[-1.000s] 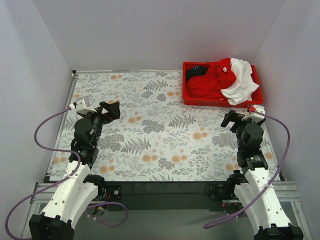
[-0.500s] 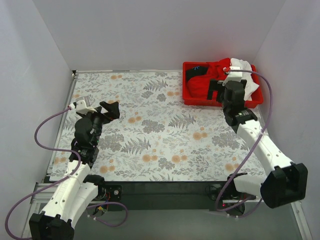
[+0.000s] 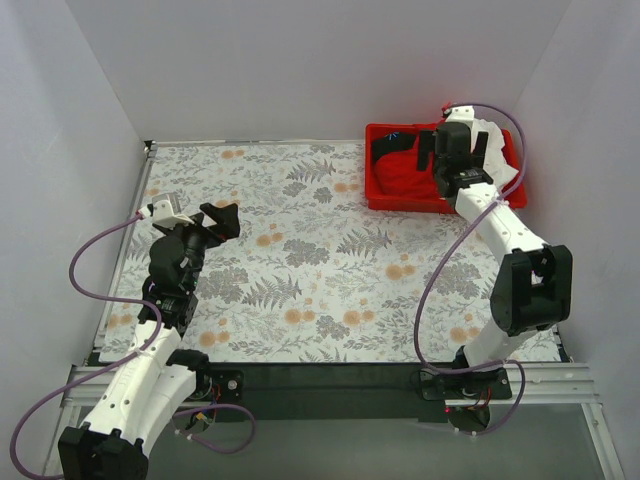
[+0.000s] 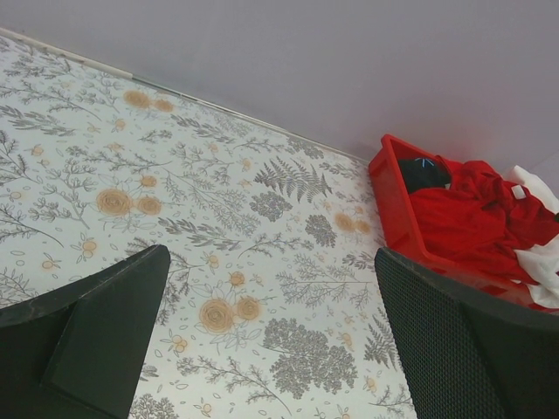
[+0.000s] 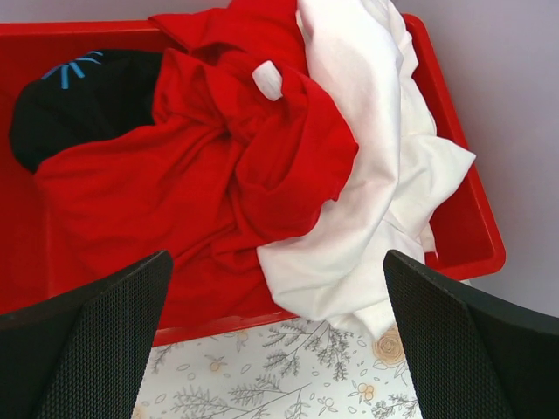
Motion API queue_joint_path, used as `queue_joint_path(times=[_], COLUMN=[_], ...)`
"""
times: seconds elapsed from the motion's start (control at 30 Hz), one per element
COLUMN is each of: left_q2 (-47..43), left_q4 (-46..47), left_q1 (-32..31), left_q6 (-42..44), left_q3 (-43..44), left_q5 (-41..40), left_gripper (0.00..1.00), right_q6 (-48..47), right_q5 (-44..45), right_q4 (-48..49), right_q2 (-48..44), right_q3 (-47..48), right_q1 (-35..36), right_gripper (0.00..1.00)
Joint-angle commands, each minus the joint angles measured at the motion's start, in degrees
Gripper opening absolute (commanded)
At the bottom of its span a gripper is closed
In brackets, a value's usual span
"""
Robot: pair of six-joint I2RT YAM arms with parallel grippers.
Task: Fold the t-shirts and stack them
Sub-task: Grab the tshirt from the pile
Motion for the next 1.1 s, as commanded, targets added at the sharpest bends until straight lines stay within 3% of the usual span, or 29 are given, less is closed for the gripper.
queue_joint_path(times=[0.0, 0.27, 0.47, 0.63, 0.67, 0.73, 0.87, 1.07], left_q2=[-0.7, -0.4, -0.7, -0.7, -0.7, -0.7, -0.7, -0.4], left_q4=[0.2, 0.4, 0.4, 0.6, 0.6, 0.7, 1.2, 1.2], left_q1=[-0.3, -0.3, -0.3, -0.3, -0.3, -0.3, -0.3, -0.2], left_q6=[0.6, 0.8, 0.9, 0.9, 0.9, 0.9, 0.9, 1.0], left_q3=[-0.4, -0.5, -0.7, -0.9, -1.0, -1.0, -1.3, -1.2], left_q5=[1.0, 0.7, 0.1, -0.3, -0.4, -0.5, -0.9, -0.4], left_gripper=[0.98, 0.98, 0.98, 0.98, 0.98, 0.98, 0.98, 0.98], right_q6=[0.8, 0.2, 0.2, -1.4, -1.6, -1.7, -2.7, -5.9], right_q5=[-0.2, -0.5, -1.9, -4.8, -5.4, -6.5, -6.4, -6.9], right_q4=[-0.7, 1.3, 1.8, 3.9, 4.3, 4.1, 7.6, 7.1], right_q2=[2.5, 10.2, 14.4, 16.3, 16.3, 15.3, 9.6, 3.3], right_q3=[4.3, 8.6, 10.9, 11.0, 11.2, 11.1, 8.0, 11.4], right_q1=[-1.8, -4.0, -5.8, -6.1, -6.1, -5.9, -2.7, 3.6], right_gripper=[0.98, 0.97, 0.89, 0.61, 0.32, 0.04, 0.01, 0.01])
